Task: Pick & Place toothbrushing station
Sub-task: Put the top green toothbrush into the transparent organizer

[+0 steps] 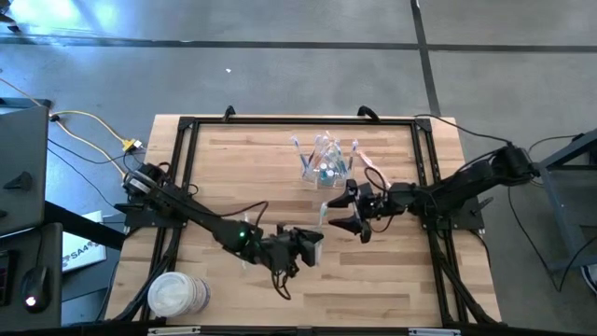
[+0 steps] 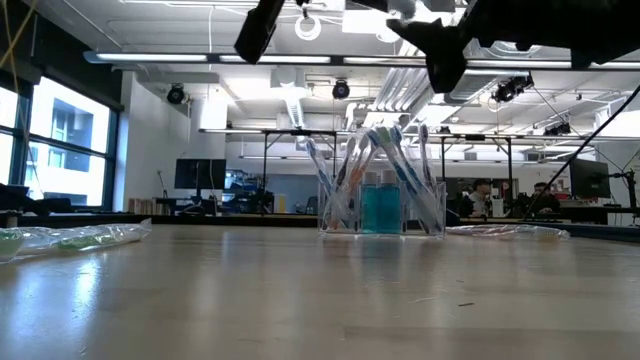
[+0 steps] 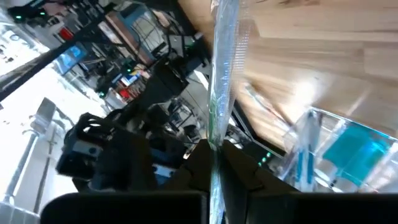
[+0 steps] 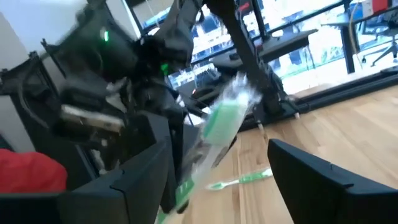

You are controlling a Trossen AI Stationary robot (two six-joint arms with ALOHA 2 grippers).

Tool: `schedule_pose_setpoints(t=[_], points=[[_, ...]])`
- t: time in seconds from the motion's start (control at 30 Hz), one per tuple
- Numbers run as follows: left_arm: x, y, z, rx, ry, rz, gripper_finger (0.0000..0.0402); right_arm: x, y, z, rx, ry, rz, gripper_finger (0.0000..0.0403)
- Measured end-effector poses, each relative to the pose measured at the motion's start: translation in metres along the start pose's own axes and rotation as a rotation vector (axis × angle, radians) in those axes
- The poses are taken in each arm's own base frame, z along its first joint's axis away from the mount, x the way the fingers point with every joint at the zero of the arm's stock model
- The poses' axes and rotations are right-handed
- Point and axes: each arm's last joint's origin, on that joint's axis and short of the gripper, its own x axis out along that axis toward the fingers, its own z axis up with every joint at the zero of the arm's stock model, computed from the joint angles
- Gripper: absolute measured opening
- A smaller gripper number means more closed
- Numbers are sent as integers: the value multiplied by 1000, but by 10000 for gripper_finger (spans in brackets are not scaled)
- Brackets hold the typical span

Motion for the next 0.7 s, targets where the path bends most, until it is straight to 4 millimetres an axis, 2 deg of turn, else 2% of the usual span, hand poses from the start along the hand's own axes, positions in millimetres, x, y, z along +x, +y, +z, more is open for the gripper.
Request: schedule_pose_setpoints(t=[0.3,0.6,0.7], points=[[18,-4,-22,-36,24,8,8,12,0,-3,-1,37,24,265],[18,-4,-21,-59,3,15,8,13,1,-3,-57,26,26,264],[18,-4,-21,-61,4,17,8,13,1,-3,-58,22,27,251]])
